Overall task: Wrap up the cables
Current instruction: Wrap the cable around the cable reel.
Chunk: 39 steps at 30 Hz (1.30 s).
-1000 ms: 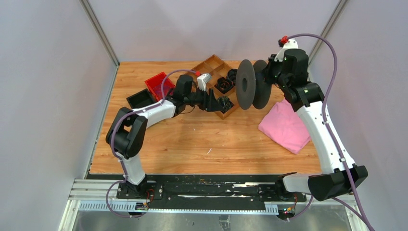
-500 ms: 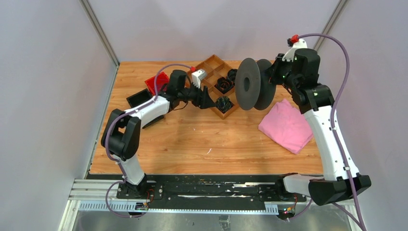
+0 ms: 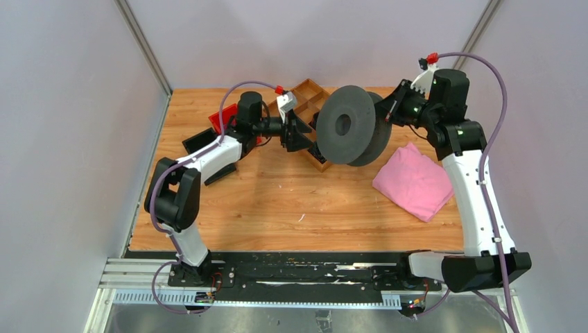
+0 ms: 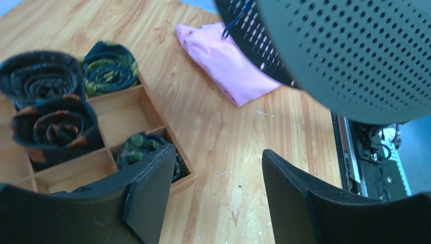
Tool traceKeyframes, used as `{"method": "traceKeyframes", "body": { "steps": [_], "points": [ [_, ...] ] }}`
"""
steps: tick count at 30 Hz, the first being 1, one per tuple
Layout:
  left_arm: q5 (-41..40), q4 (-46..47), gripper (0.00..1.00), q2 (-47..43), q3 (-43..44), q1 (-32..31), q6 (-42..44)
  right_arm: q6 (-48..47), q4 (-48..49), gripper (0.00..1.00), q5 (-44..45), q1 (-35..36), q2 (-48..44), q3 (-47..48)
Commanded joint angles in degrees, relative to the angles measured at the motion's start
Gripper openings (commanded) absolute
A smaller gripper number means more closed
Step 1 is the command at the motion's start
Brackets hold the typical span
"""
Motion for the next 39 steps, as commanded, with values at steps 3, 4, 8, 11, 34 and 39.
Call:
{"method": "traceKeyframes", "body": {
  "steps": [3,4,8,11,34,39],
  "points": [
    [5.0,4.5,0.69,-3.3,-1.8,-0.4,14.0,10.6,6.2,0.01,-13.3,-2.3,0.6,-4.3],
    [4.9,5.2,0.69,-3.5,-2.2,-0.2,14.2,11.7,6.6,0.01,-14.6,-2.3,0.7,-5.0],
    [5.4,6.8,0.69,-5.3,-4.2,-0.2,16.2,14.1,8.9,0.01,-18.3,-2.2,0.6,-7.8],
    [6.9,7.3,0.68,-6.8,-5.9,0.1,18.4,14.7,9.2,0.01,-19.8,-2.2,0.4,-9.1],
    [8.9,69.9,0.59,3.7,-6.3,4.7,-36.2,15.3,10.3,0.01,-21.0,-1.8,-1.0,-10.3],
    [5.3,56.0,0.54,1.7,-7.6,6.9,-28.9,12.4,8.0,0.01,-18.8,-1.9,-0.6,-8.8]
  ]
}}
